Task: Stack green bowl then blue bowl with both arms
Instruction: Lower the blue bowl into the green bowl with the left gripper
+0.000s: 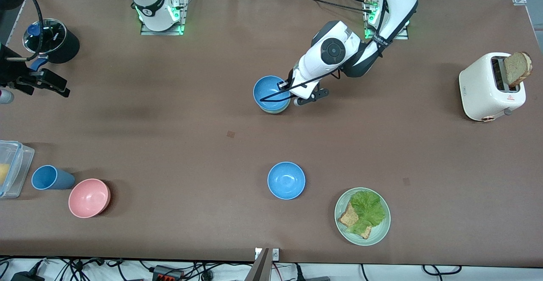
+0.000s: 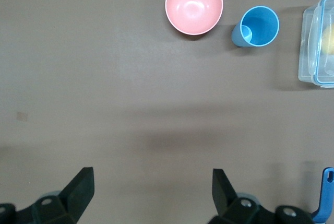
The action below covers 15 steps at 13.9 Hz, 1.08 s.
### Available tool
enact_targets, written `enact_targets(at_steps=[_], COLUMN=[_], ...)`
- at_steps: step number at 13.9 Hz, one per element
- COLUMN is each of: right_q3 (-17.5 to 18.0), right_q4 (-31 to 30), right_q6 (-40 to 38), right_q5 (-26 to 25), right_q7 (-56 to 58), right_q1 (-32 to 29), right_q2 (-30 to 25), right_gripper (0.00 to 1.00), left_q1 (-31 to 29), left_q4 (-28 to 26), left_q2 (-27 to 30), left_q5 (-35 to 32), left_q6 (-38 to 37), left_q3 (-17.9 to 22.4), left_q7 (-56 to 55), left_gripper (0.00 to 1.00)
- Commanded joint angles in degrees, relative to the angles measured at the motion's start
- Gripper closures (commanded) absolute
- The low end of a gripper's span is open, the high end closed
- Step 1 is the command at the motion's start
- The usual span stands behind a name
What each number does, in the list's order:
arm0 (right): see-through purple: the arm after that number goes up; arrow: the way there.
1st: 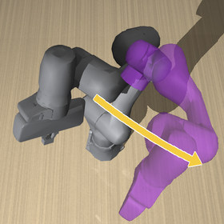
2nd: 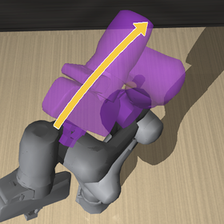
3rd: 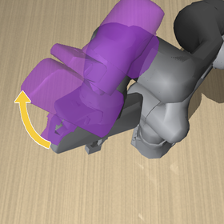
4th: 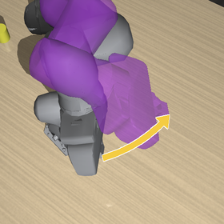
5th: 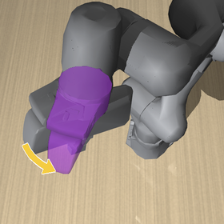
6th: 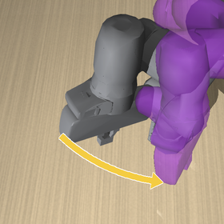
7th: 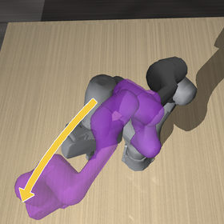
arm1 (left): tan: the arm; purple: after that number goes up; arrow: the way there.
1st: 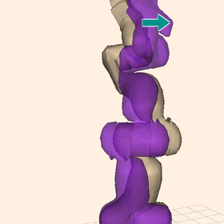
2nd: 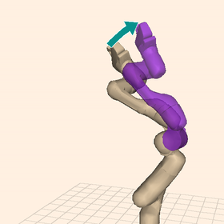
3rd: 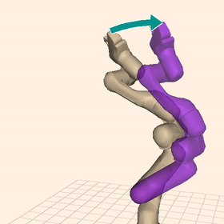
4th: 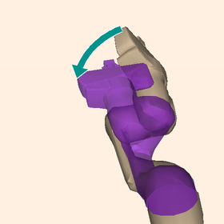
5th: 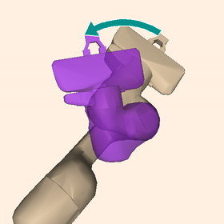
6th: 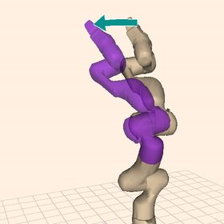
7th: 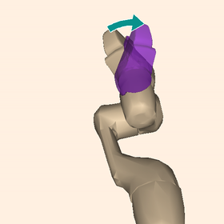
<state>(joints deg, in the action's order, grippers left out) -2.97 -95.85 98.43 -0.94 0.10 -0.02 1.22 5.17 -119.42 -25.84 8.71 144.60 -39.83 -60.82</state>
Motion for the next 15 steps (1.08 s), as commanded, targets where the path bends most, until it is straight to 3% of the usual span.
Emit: enact_targets(at_steps=[1, 9, 13, 15], right_q3=[0.1, 0.1, 0.1, 0.2], right_q4=[0.2, 0.2, 0.2, 0.2], right_q6=[-0.2, 0.1, 0.1, 0.0], right_q5=[-0.7, -0.7, -0.7, -0.7], right_q7=[0.2, 0.1, 0.1, 0.0], right_q1=[0.1, 0.1, 0.1, 0.3], right_q2=[-0.1, -0.1, -0.1, -0.1], right_gripper=[0.00, 0.00, 0.00, 0.00], left_q1=[0.5, 0.5, 0.1, -0.2], left_q4=[-0.5, -0.5, -0.1, 0.2], left_q2=[-0.5, -1.5, -1.6, -1.3], left_q5=[-2.2, -2.6, -2.6, -2.6], left_q6=[1.0, 1.7, 1.5, 1.0], left_q3=[0.5, 1.1, 1.8, 1.7], left_q7=[-0.9, -0.9, -3.5, -4.6], left_gripper=[1.00, 0.99, 0.70, 0.67])
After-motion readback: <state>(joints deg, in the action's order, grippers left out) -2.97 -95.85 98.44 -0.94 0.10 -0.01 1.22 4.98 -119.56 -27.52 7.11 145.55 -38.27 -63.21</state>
